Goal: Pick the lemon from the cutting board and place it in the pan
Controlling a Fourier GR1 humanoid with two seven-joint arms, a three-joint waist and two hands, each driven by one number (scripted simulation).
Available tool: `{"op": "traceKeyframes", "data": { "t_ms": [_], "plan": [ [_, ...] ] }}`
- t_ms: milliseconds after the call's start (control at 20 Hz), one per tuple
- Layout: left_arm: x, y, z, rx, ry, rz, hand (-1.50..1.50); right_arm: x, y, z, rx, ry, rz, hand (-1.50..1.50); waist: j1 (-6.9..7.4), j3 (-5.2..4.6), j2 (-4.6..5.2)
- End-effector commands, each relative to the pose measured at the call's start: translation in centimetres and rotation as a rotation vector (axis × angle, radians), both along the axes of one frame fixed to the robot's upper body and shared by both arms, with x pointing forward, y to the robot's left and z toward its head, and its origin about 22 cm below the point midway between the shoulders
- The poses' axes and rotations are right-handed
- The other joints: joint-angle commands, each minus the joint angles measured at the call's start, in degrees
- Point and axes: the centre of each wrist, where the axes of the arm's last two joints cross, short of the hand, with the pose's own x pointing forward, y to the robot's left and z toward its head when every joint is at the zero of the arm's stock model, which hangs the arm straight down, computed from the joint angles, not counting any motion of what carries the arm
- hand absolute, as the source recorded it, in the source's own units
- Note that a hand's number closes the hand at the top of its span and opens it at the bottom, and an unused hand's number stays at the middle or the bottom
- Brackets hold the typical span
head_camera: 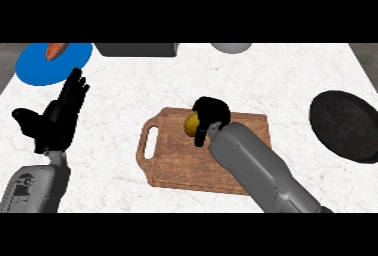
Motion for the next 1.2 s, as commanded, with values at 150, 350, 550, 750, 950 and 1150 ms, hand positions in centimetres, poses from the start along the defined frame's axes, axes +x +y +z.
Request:
{"op": "traceKeyframes", "data": {
  "t_ms": [150, 350, 550, 750, 950, 1150],
  "plan": [
    [-0.3, -0.5, 0.5, -0.004, 0.005, -0.004, 0.0, 0.0, 1.3, 0.6, -0.012, -0.033, 0.09, 1.5, 0.13, 0.01, -0.1],
    [-0.7, -0.2, -0.7, 0.017, -0.008, 0.0, 0.0, 0.6, 0.7, -0.8, -0.031, -0.043, 0.085, 1.5, 0.34, 0.0, 0.03],
    [-0.9, 1.0, -0.1, 0.004, 0.004, 0.02, 0.0, -6.8, 1.1, -4.1, 0.017, -0.056, 0.134, 1.5, -1.3, -0.01, -0.45],
    [-1.7, 2.1, -1.3, -0.005, 0.029, 0.056, 0.0, -13.0, 0.5, -3.4, 0.039, -0.078, 0.172, 1.5, -3.26, -0.05, -1.05],
    [-1.2, 0.3, -1.0, 0.007, -0.003, 0.047, 0.0, -13.4, -2.0, 0.3, -0.009, -0.368, 0.083, 1.5, -2.75, -0.03, -0.84],
    [-2.0, 1.0, -0.8, 0.003, 0.012, 0.059, 0.0, -15.0, -4.0, 3.5, 0.028, -0.629, 0.046, 1.5, -2.72, 0.01, -1.18]
  ]
}}
